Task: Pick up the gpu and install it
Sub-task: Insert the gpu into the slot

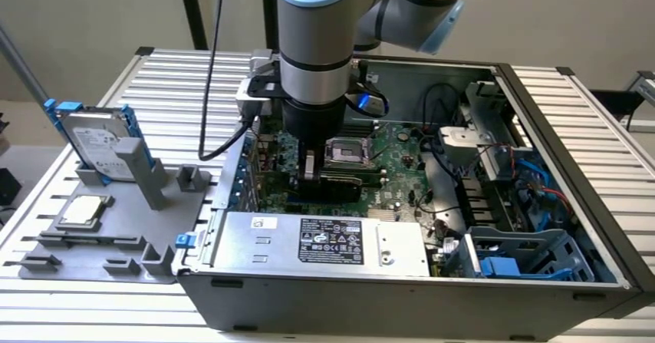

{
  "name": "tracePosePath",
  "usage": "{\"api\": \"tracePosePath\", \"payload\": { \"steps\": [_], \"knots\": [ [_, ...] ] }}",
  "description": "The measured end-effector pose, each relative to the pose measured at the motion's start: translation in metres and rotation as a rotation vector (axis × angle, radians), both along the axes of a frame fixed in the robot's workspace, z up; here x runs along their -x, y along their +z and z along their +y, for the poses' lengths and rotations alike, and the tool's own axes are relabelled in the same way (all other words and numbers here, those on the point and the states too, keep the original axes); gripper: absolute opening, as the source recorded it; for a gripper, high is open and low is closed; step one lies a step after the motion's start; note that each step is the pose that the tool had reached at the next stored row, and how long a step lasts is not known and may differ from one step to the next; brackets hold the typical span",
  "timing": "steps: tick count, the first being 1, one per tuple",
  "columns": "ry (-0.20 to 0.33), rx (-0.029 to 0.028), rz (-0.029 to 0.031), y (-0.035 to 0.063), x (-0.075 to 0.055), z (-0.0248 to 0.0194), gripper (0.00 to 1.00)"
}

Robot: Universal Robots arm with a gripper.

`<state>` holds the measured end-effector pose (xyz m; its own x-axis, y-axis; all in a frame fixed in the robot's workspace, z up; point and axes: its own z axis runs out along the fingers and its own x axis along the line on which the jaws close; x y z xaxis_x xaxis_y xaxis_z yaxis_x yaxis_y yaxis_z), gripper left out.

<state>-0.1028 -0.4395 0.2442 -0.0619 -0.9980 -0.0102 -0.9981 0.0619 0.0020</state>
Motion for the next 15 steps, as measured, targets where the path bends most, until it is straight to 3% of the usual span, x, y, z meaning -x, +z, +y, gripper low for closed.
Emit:
{"api": "tracePosePath", "payload": {
  "steps": [7, 9, 10, 11, 15],
  "knots": [
    [-0.001, -0.0018, -0.0005, -0.0009, 0.0003, 0.0003, 0.28],
    [0.000, -0.0011, -0.0006, -0.0007, 0.0001, 0.0002, 0.33],
    [0.000, -0.0002, 0.0000, -0.0002, 0.0001, 0.0001, 0.41],
    [0.000, -0.0002, 0.0000, 0.0001, 0.0001, 0.0001, 0.41],
    [0.000, -0.0003, 0.0003, 0.0076, 0.0000, 0.0003, 0.41]
  ]
}}
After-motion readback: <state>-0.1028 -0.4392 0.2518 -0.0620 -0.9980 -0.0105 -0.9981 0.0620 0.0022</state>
